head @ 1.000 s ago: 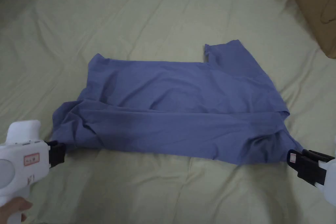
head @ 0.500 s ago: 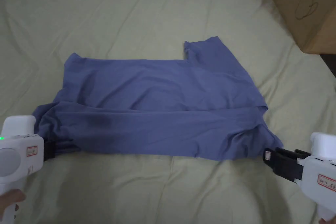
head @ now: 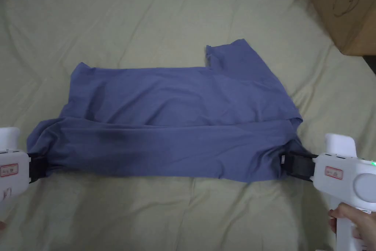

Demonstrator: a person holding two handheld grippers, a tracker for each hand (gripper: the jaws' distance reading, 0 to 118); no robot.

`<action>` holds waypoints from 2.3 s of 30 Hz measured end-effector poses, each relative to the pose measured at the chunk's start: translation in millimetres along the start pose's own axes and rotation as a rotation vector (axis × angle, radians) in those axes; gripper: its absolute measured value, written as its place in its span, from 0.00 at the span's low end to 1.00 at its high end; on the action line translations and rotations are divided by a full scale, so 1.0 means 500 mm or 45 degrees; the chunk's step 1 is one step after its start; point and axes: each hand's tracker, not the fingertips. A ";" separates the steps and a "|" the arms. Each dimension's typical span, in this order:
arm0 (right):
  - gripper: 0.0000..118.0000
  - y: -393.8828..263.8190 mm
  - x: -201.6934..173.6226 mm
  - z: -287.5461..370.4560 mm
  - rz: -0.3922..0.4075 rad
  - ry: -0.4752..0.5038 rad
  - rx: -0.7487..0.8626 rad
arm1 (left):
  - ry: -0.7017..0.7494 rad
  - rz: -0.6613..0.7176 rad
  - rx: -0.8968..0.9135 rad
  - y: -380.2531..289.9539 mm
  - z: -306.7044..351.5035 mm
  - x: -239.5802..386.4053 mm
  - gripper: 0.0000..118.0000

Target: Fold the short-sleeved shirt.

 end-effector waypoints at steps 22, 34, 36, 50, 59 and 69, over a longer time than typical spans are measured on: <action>0.09 -0.101 0.069 0.259 0.091 -0.101 -0.109 | -0.073 -0.115 -0.093 -0.154 0.125 -0.095 0.07; 0.96 -0.167 0.059 0.285 0.130 -0.069 -0.155 | -0.037 -0.110 -0.149 -0.224 0.134 -0.105 0.79; 0.98 -0.149 0.045 0.306 0.173 -0.046 -0.093 | -0.066 -0.046 -0.075 -0.211 0.154 -0.111 0.84; 0.00 0.063 -0.014 0.235 0.159 0.034 0.080 | -0.337 -0.051 0.163 0.012 0.141 0.080 0.00; 0.73 0.227 0.036 -0.009 0.061 0.015 -0.061 | -0.310 -0.151 0.095 0.078 0.036 0.121 0.00; 0.61 0.255 0.006 -0.146 0.132 -0.129 -0.255 | -0.245 -0.134 -0.021 0.085 -0.031 0.086 0.00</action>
